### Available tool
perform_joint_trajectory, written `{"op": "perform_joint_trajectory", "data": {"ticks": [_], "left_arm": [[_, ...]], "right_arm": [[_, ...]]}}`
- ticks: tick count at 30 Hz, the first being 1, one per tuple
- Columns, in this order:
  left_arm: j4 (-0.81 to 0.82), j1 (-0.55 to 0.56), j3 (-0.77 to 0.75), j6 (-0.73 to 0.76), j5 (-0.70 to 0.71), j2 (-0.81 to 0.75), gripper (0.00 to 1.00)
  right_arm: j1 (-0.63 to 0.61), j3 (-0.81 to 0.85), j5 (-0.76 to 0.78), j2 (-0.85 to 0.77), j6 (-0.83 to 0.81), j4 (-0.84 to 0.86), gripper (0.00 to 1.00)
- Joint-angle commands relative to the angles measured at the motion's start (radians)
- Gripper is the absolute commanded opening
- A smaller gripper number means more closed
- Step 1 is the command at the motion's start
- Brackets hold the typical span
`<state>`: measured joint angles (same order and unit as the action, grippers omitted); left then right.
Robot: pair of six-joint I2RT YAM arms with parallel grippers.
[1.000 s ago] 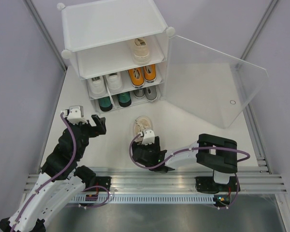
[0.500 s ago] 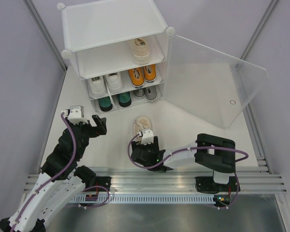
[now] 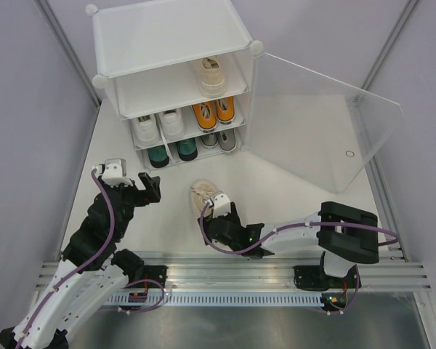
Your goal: Place and organize the shoes in the shoe cabinet
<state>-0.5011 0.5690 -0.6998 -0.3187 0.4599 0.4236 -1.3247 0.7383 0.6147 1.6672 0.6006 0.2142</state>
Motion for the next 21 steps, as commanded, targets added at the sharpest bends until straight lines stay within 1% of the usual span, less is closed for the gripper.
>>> {"op": "perform_joint_trajectory", "data": {"ticks": [1,8,12,16,21], "left_arm": [[0.035,0.002,0.002,0.021,-0.017,0.001,0.96],[0.035,0.003,0.002,0.023,-0.012,-0.005,0.96],[0.035,0.003,0.002,0.023,-0.001,-0.011,0.96],[0.036,0.003,0.003,0.023,0.011,-0.016,0.96],[0.035,0.003,0.002,0.021,0.036,-0.028,0.96]], "right_arm": [[-0.002,0.007,-0.041,-0.105,-0.071,0.126,0.01],[-0.001,-0.028,-0.11,-0.184,-0.079,0.168,0.01],[-0.002,-0.03,-0.144,-0.242,-0.111,0.169,0.01],[-0.002,0.016,-0.147,-0.316,-0.174,0.094,0.01],[-0.002,0.117,-0.101,-0.383,-0.268,0.016,0.01]]}}
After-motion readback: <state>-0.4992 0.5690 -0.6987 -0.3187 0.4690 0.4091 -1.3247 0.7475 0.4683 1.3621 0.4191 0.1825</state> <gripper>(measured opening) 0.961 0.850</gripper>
